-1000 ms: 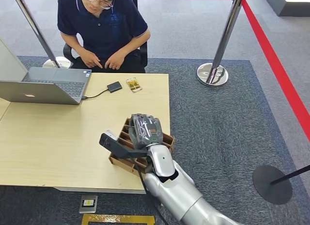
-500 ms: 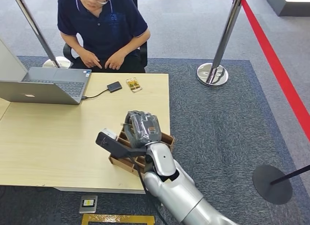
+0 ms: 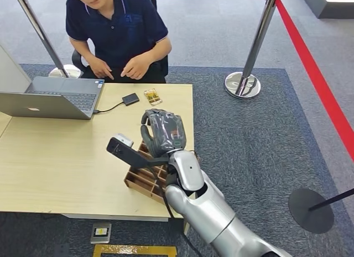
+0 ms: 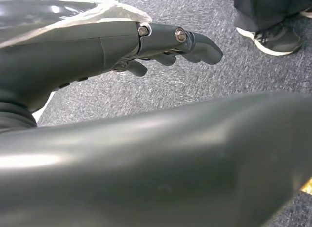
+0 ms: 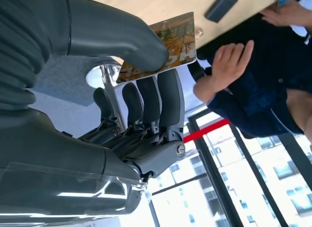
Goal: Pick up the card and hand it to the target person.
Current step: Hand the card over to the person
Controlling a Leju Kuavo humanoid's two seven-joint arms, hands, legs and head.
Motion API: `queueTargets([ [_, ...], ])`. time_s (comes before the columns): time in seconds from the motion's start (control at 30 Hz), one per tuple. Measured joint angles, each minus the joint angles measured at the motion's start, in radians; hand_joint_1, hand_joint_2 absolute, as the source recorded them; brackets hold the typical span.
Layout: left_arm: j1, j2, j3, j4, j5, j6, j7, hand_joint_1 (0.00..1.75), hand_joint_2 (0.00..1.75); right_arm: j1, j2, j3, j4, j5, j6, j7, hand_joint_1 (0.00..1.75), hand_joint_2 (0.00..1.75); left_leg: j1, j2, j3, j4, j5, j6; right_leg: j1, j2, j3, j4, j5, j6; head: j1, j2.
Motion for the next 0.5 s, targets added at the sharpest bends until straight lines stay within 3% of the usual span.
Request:
queueTargets([
  [0.5,-0.001,0.000,-0.002,0.000,-0.010,0.010,0.014,0.00,0.00,-0.193,0.044,-0.009,0.171,0.083,-0.080,0.038,1.32,1.75,0.000,0.000,0.000,0.000,0.000,0.000,0.000,0.000,0.000,0.000,0.000,0.000,0.000,0.000],
])
